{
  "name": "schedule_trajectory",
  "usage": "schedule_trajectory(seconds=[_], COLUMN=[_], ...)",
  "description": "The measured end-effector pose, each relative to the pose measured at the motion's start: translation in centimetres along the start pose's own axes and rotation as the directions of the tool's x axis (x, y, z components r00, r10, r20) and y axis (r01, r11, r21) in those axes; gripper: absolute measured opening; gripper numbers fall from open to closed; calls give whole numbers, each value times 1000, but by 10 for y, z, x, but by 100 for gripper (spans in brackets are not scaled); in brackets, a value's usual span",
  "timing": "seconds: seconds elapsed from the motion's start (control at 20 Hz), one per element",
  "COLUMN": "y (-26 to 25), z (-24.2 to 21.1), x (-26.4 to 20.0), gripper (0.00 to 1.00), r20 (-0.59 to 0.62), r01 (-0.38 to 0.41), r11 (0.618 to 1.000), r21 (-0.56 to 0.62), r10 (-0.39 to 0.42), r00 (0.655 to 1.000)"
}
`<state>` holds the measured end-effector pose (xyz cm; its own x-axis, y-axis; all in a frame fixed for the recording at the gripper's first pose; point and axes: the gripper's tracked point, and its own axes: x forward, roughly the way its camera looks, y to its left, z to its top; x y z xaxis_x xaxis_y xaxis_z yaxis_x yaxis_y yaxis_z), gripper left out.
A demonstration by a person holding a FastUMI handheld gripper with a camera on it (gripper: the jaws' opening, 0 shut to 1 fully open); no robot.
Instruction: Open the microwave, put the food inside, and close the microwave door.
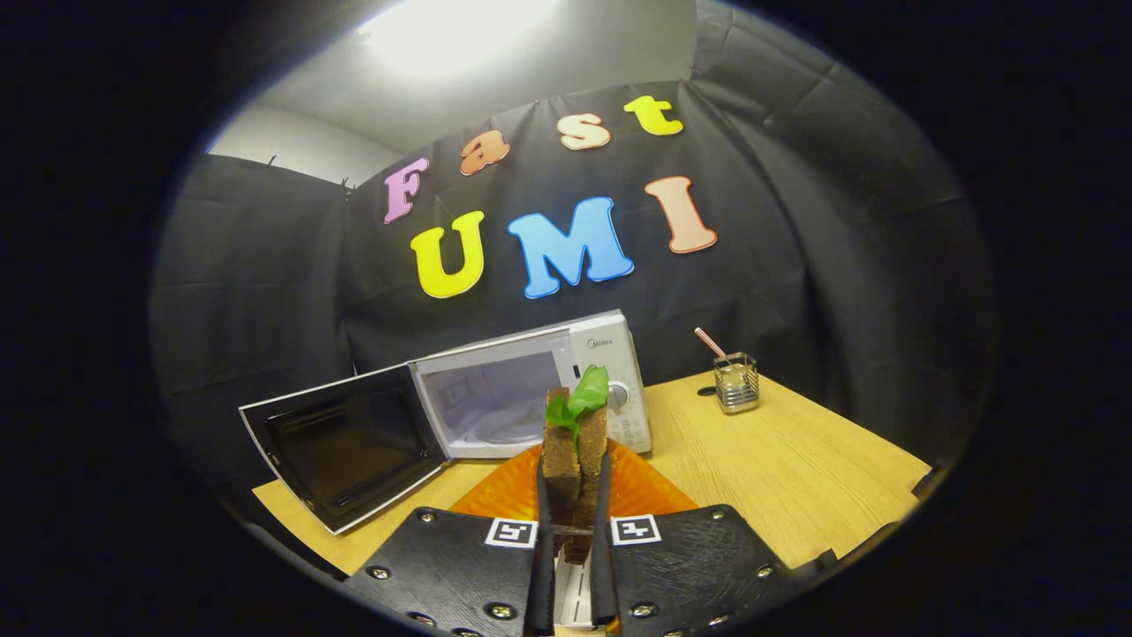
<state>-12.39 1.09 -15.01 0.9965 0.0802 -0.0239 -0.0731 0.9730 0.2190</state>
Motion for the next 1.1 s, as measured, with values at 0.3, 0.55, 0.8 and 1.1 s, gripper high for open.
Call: schedule_trajectory(seconds=[0.3, 0.55, 0.8, 1.1], y=[38, 69, 87, 95], z=[27, 17, -3, -24], x=[44, 91, 133, 189], gripper=[16, 16, 16, 16], r20=[54, 38, 12, 1], r01=[-84, -113, -95, -32], r11=[992, 971, 925, 823], r21=[94, 210, 369, 568], r10=[79, 107, 98, 38], r00=[995, 994, 995, 999])
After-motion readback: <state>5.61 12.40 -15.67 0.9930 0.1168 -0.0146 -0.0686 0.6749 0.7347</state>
